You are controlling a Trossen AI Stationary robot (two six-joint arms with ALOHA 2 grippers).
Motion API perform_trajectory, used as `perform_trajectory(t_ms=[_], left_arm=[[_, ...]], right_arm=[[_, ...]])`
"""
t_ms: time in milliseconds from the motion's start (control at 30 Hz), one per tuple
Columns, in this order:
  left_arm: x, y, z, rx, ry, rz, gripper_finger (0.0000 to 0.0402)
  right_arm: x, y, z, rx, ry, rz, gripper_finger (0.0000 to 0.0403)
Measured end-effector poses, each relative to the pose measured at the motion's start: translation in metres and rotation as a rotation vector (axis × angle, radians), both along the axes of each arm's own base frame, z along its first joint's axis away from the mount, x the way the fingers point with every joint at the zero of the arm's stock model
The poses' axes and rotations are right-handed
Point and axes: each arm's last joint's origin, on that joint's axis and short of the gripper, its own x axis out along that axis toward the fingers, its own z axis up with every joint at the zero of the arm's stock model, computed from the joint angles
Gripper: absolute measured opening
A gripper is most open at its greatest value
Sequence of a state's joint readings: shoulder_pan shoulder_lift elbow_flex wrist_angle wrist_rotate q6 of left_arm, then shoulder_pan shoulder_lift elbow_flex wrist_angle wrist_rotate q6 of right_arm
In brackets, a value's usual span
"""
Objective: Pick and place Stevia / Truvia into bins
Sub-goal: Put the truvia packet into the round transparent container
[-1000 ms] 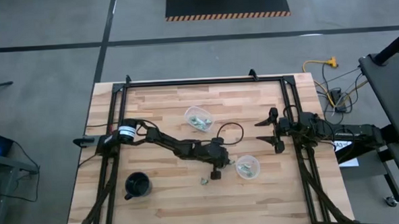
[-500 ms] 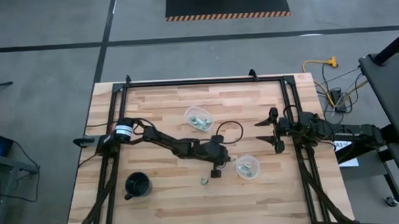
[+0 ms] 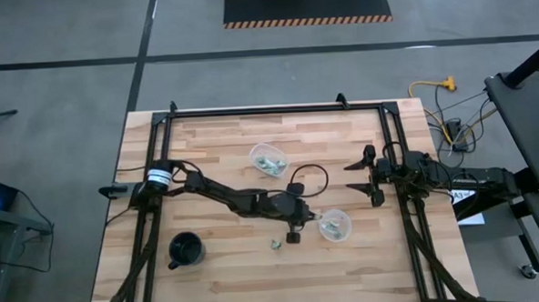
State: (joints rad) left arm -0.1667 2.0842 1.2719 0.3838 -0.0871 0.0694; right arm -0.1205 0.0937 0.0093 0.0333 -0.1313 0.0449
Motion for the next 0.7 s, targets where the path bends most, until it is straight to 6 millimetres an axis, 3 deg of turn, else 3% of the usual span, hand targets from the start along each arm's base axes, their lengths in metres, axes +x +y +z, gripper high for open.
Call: perform_trajectory(t_ms=[300, 700], left_arm=[[0.012, -0.015, 0.025, -0.002, -0.086, -0.036, 0.0000], [0.015, -0.017, 0.027, -0.007, -0.098, -0.042, 0.0000]], right_arm=[[0.000, 0.000, 0.000, 0.000, 0.000, 0.000, 0.0256], [0.000, 0.000, 0.000, 0.000, 0.000, -0.001, 0.0248]])
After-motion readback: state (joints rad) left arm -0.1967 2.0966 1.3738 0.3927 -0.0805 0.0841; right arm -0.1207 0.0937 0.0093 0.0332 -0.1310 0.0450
